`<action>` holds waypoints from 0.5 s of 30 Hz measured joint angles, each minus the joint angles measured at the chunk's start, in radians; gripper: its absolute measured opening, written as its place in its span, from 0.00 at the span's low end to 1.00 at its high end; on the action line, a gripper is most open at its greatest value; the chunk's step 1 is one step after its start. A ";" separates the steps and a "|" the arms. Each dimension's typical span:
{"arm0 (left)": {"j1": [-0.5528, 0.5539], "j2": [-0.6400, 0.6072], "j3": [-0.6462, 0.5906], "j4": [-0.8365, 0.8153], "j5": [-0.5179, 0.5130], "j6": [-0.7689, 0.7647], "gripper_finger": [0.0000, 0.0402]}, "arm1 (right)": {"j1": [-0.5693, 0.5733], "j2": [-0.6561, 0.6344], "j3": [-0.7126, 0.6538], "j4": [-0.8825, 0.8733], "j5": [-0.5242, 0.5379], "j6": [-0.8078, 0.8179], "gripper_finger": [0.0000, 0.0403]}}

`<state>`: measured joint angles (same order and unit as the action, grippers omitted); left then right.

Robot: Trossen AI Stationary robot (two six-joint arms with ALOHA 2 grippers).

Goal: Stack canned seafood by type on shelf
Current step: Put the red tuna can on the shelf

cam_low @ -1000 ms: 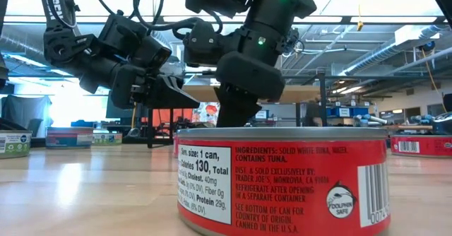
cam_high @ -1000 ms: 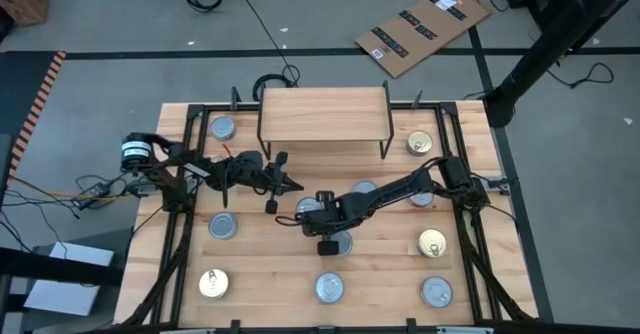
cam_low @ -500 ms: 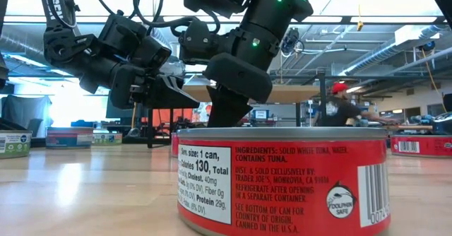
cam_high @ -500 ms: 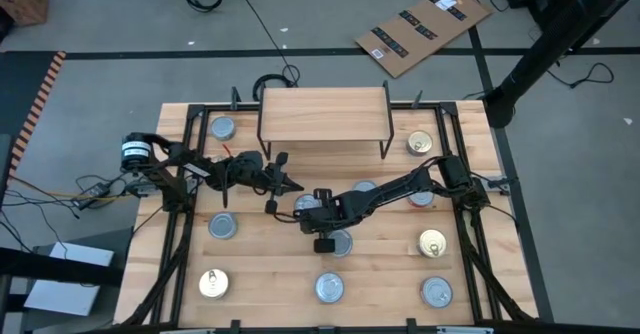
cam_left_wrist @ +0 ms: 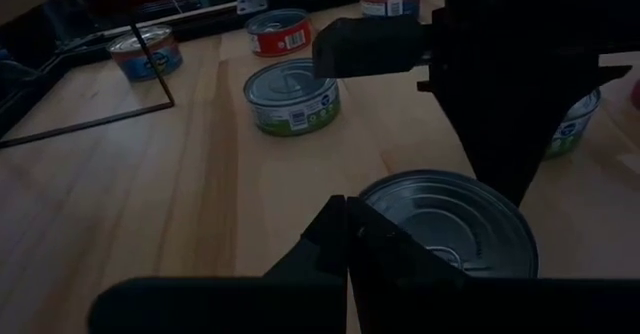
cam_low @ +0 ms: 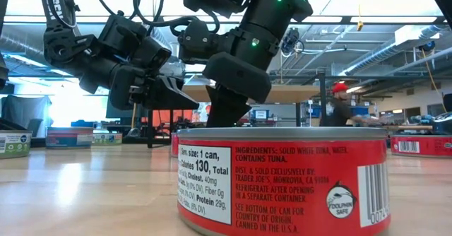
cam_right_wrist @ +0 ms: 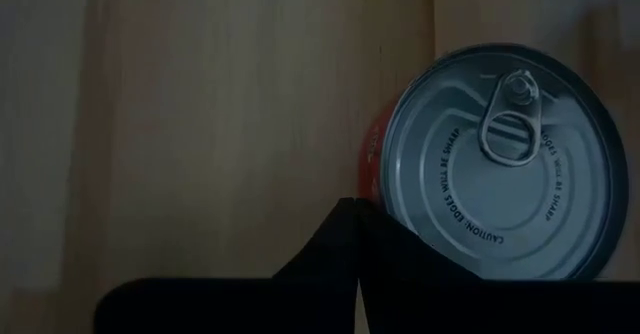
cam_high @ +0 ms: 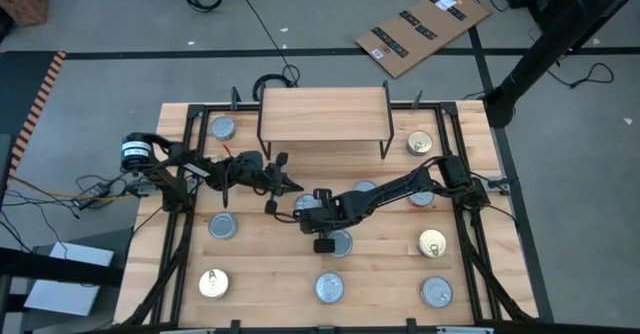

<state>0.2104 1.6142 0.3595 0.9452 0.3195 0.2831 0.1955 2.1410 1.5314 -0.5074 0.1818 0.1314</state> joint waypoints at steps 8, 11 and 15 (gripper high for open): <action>0.000 0.127 0.030 0.006 -0.059 0.028 0.01 | -0.005 0.000 0.000 0.014 0.000 0.000 0.03; 0.000 0.188 0.062 0.007 -0.061 0.027 0.01 | -0.005 0.000 0.000 0.013 0.000 0.000 0.03; -0.001 0.244 0.091 0.006 -0.054 0.027 0.01 | -0.005 0.000 0.000 0.014 0.000 0.000 0.03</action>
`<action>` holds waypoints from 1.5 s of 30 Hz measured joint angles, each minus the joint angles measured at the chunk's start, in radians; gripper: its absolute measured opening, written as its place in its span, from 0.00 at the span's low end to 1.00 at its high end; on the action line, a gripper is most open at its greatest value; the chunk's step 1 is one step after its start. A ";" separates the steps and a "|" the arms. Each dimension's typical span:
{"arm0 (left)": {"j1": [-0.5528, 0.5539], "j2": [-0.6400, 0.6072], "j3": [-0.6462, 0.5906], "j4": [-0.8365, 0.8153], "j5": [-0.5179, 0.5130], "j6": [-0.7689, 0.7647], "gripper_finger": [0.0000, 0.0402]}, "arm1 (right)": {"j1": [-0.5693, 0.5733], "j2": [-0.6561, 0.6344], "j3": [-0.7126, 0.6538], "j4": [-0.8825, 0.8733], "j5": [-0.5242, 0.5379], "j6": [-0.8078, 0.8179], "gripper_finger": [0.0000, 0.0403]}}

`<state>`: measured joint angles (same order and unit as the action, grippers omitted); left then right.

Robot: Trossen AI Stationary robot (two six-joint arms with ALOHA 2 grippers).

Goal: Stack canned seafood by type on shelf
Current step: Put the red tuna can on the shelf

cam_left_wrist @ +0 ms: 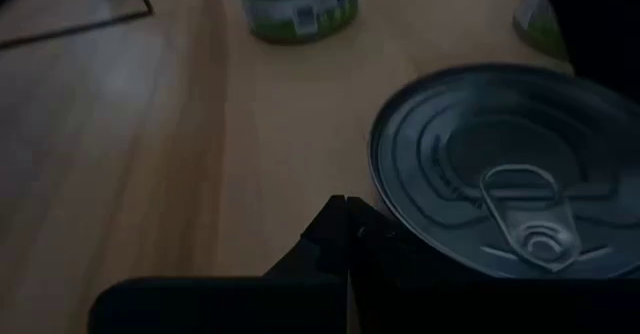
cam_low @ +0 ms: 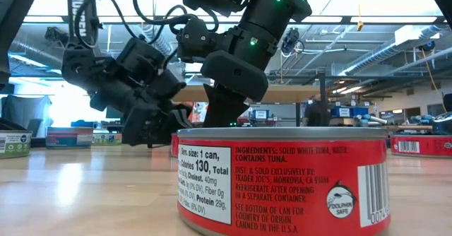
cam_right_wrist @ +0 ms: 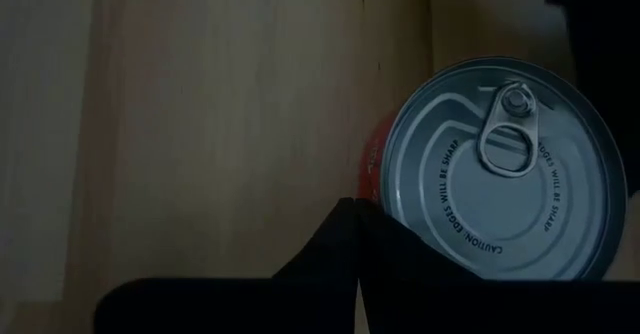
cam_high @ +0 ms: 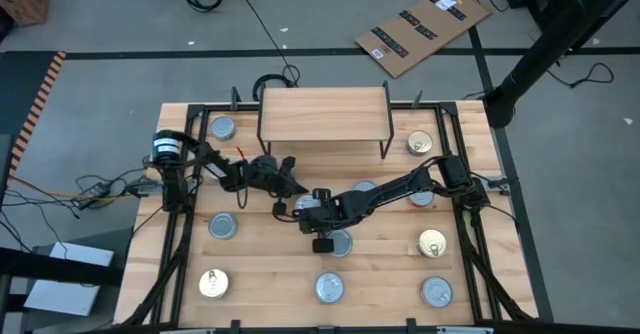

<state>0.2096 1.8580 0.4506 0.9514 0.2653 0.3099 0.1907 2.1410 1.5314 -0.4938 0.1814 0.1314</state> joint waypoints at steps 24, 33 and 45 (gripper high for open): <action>0.001 0.007 0.007 -0.014 0.048 0.000 0.01 | -0.017 -0.095 0.001 -0.008 0.092 0.177 0.03; 0.001 0.007 0.006 -0.041 0.069 0.002 0.01 | -0.035 -0.095 0.002 -0.009 0.087 0.274 0.03; 0.000 0.007 0.009 -0.053 0.134 0.003 0.01 | -0.060 -0.124 0.002 0.001 0.129 0.340 0.04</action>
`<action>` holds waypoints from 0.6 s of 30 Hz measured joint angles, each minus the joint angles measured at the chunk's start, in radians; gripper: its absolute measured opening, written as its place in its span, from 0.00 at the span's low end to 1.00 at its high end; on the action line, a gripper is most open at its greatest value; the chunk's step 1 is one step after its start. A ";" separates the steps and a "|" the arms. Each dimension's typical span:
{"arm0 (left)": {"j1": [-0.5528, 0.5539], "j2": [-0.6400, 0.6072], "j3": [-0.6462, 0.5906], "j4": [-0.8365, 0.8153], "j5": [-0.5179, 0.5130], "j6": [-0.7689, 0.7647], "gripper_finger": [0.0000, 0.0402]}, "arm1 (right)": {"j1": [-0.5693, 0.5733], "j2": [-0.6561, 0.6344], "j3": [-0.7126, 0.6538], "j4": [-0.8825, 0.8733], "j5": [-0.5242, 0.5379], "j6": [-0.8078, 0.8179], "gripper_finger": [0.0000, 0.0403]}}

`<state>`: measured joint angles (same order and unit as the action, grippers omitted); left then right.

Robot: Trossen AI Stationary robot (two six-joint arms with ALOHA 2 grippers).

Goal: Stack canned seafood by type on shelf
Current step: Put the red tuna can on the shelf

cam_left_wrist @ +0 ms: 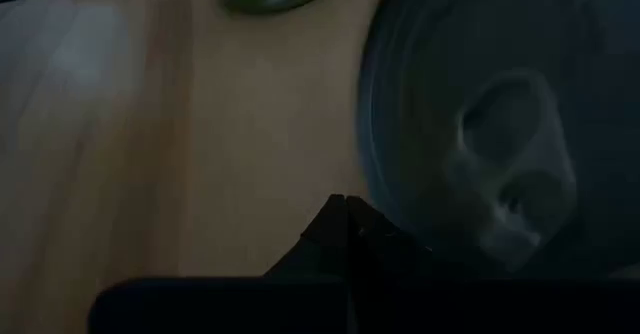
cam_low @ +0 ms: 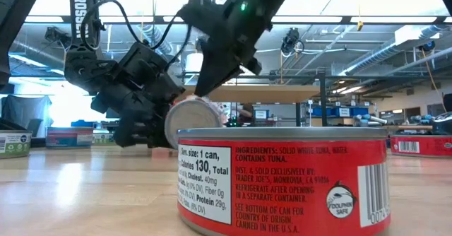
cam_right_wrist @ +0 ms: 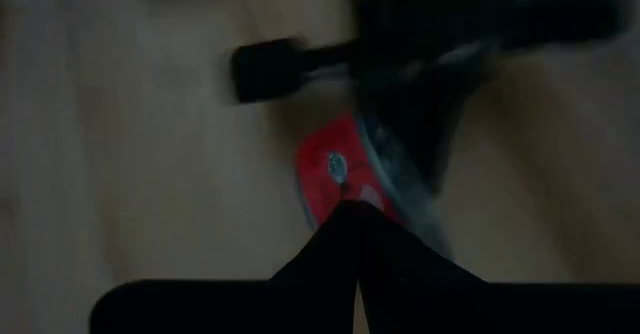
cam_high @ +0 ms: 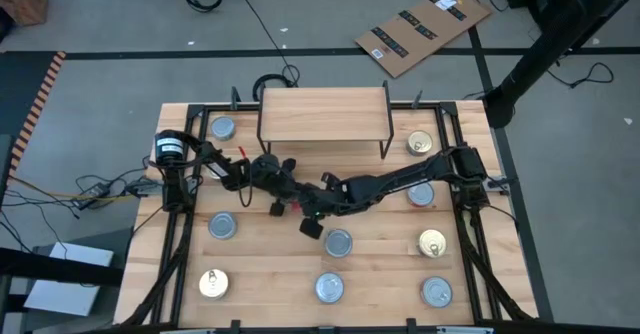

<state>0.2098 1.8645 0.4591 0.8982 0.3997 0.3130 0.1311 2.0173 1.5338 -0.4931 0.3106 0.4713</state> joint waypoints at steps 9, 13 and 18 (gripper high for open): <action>-0.004 -0.002 0.000 0.003 0.060 0.000 0.01 | -0.028 0.001 -0.003 -0.023 -0.044 0.007 0.06; -0.002 -0.002 0.000 0.003 0.042 0.000 0.01 | -0.027 0.001 -0.002 -0.026 -0.051 -0.020 0.08; -0.002 -0.001 0.000 0.003 0.035 0.000 0.01 | -0.020 0.001 -0.002 -0.068 -0.057 -0.036 0.11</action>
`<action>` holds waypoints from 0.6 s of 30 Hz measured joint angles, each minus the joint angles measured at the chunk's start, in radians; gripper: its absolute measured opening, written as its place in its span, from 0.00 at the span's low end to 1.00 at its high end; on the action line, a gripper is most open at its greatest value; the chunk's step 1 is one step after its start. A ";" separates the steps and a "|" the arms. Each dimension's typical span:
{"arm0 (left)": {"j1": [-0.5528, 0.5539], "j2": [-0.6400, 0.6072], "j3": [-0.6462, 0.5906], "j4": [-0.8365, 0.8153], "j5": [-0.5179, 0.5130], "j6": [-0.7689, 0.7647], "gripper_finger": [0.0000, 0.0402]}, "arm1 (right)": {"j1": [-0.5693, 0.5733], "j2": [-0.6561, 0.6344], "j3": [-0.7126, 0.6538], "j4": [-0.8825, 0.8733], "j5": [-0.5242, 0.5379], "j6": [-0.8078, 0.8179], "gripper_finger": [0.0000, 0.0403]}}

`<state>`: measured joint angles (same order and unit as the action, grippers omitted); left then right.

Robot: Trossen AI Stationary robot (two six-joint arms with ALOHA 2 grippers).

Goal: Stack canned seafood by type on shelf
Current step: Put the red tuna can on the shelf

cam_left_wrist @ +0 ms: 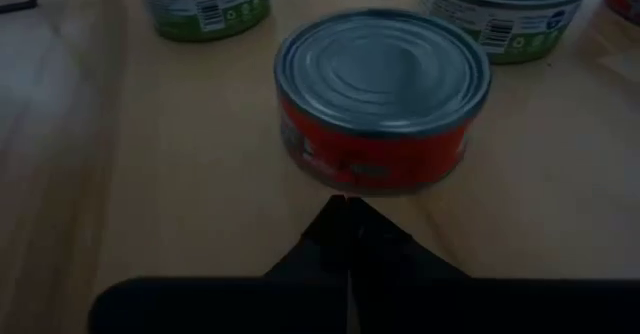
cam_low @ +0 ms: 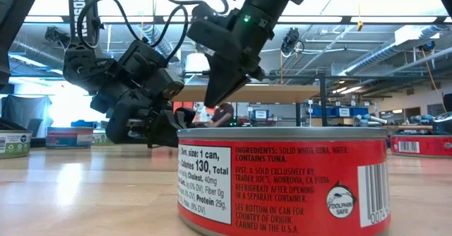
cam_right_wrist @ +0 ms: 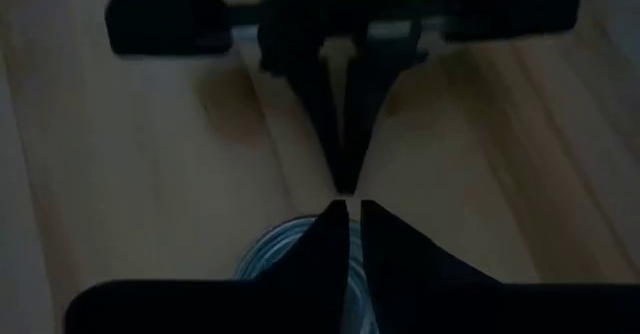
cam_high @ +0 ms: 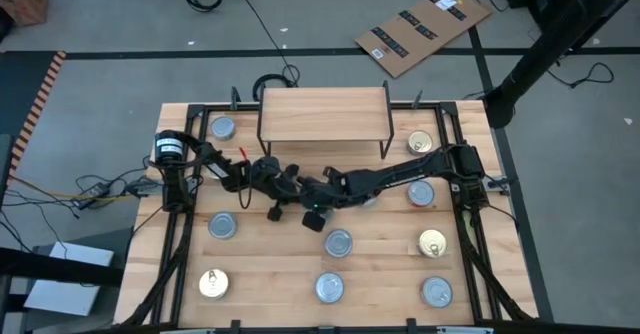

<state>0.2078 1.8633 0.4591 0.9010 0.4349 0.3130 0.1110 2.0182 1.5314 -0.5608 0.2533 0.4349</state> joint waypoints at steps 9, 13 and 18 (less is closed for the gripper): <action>0.001 0.000 0.006 -0.004 -0.015 -0.009 0.01 | 0.038 0.000 0.000 -0.161 0.021 -0.026 0.16; -0.003 0.000 0.031 -0.011 -0.025 -0.030 0.01 | 0.055 0.000 0.000 -0.256 0.037 -0.015 0.11; -0.013 0.000 0.037 -0.015 -0.031 -0.030 0.01 | 0.073 0.002 -0.048 -0.195 -0.051 -0.044 0.02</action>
<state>0.1947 1.8637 0.4965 0.8856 0.4042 0.2828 0.1839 2.0197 1.4830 -0.7562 0.2028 0.3913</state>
